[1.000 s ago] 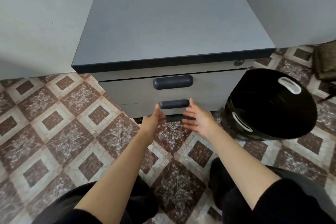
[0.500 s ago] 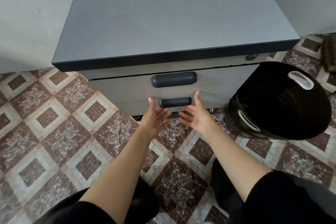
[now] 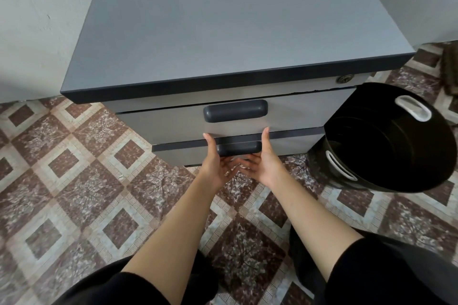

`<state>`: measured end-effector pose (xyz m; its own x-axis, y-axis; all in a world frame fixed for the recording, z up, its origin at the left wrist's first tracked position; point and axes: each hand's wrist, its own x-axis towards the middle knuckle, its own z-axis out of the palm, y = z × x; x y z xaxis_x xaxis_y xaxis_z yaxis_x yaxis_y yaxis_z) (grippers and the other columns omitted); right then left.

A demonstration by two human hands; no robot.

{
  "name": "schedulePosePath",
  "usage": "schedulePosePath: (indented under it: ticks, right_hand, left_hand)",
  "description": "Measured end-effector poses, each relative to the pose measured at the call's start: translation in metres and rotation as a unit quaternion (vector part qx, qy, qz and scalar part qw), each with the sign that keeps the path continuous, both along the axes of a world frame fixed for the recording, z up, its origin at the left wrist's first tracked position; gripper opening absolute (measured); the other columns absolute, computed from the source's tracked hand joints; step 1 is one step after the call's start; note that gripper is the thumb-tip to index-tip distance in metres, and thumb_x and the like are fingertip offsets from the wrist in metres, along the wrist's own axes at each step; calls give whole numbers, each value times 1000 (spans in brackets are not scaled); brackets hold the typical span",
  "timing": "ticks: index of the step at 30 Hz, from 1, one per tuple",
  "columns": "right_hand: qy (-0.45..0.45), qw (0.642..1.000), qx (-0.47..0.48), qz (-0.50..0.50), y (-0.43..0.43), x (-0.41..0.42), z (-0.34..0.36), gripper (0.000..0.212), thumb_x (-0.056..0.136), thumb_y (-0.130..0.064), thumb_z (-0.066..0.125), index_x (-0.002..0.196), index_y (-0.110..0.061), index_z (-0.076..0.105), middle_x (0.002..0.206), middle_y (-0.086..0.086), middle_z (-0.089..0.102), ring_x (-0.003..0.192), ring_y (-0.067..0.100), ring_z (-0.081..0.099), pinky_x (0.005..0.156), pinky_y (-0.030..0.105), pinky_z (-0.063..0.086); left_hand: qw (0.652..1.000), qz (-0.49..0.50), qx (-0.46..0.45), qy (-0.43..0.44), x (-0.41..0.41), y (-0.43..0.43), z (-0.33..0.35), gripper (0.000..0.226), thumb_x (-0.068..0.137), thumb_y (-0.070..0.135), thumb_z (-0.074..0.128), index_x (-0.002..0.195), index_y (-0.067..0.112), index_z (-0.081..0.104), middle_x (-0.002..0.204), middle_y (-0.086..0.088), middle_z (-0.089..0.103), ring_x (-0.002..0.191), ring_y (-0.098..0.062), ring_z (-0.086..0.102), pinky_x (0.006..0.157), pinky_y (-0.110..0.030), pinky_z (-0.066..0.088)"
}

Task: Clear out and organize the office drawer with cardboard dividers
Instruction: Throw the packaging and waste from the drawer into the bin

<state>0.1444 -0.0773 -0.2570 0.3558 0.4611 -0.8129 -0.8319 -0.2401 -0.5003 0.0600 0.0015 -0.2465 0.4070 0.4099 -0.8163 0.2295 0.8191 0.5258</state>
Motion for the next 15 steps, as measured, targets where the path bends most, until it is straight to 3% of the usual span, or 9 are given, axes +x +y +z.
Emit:
schedulePosePath:
  ticks: [3,8,10,12,14,15]
  right_hand:
    - [-5,1000,-13,19,-7,-5,0,69,77,-74,43,106,-14,60,100,13,70,91,25,68,82,39,56]
    - [0,999,-15,35,-29,-19,3,62,82,-65,48,113,-12,58,99,11,69,88,24,67,82,39,55]
    - [5,998,-27,50,-38,-25,7,60,81,-63,51,112,-11,56,97,11,68,84,24,67,77,39,55]
    - [6,994,-55,89,-49,-30,15,64,80,-63,54,115,-10,52,93,11,68,80,24,67,73,39,55]
    - [-28,976,-109,189,-59,-32,32,66,79,-61,58,121,-10,49,88,12,67,74,25,66,69,40,55]
    - [-69,954,-144,255,-62,-31,40,66,80,-58,61,122,-8,49,87,13,67,70,25,66,66,40,55]
  left_hand:
    - [1000,-12,-7,14,-11,-4,-1,79,84,74,28,116,6,55,89,-4,61,78,-15,58,68,-31,46]
    - [999,-42,-13,-8,-40,-19,-3,66,93,59,30,123,5,52,99,-6,63,86,-16,62,83,-35,44]
    - [999,-47,-16,-2,-50,-29,0,57,95,54,33,119,6,52,97,-6,65,85,-16,63,87,-36,44]
    - [997,-75,-13,19,-60,-40,5,47,97,47,38,114,7,54,95,-6,68,85,-17,64,82,-35,47]
    - [988,-131,41,70,-71,-50,15,44,96,41,45,111,3,58,93,-8,70,80,-19,66,74,-35,51]
    - [970,-181,122,106,-77,-54,22,43,95,38,48,108,-1,62,89,-10,70,74,-20,66,72,-35,53]
